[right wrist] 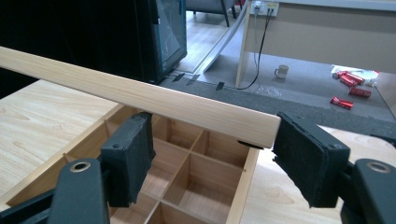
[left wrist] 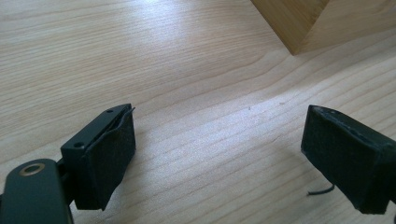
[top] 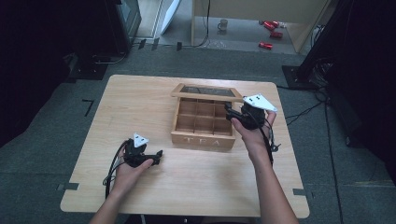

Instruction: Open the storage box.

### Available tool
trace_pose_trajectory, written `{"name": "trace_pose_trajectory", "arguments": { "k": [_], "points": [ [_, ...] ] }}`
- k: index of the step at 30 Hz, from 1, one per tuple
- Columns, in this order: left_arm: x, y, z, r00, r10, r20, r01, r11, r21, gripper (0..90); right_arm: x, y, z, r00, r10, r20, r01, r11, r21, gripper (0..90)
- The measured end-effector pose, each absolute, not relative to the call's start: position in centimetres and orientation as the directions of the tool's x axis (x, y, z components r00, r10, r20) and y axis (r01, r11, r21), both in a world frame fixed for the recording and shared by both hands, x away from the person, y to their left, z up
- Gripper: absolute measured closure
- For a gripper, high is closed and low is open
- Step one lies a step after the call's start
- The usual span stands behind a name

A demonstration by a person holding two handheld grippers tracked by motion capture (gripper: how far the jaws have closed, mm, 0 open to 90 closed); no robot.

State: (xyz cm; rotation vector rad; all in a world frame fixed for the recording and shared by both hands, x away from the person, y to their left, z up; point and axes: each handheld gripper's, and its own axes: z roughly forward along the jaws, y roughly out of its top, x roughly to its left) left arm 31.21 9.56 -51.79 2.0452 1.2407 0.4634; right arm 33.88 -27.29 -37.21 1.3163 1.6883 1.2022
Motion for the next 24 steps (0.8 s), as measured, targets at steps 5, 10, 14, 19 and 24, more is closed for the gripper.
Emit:
{"name": "trace_pose_trajectory", "arguments": {
  "k": [5,10,14,19,24],
  "points": [
    [31.2,9.7,-51.8,0.48,0.875,-0.065,0.633,-0.293,0.716,10.6,35.0,-27.6,-36.3,-0.272,0.962,0.032,0.33,0.062,0.942,30.4],
    [31.3,9.8,-51.8,0.476,0.876,-0.074,0.633,-0.283,0.721,10.9,36.1,-27.9,-35.5,-0.29,0.957,0.012,0.308,0.081,0.948,31.4],
    [31.3,9.8,-51.8,0.476,0.876,-0.073,0.633,-0.284,0.72,10.9,37.1,-28.2,-35.1,-0.293,0.956,0.0,0.293,0.09,0.952,31.8],
    [31.3,9.7,-51.8,0.479,0.875,-0.07,0.632,-0.288,0.72,10.9,38.0,-28.6,-34.9,-0.304,0.953,-0.001,0.27,0.087,0.959,33.5],
    [31.3,9.7,-51.8,0.478,0.876,-0.066,0.631,-0.29,0.719,11.0,39.0,-29.4,-34.9,-0.339,0.94,0.022,0.252,0.069,0.965,34.6]
  ]
}}
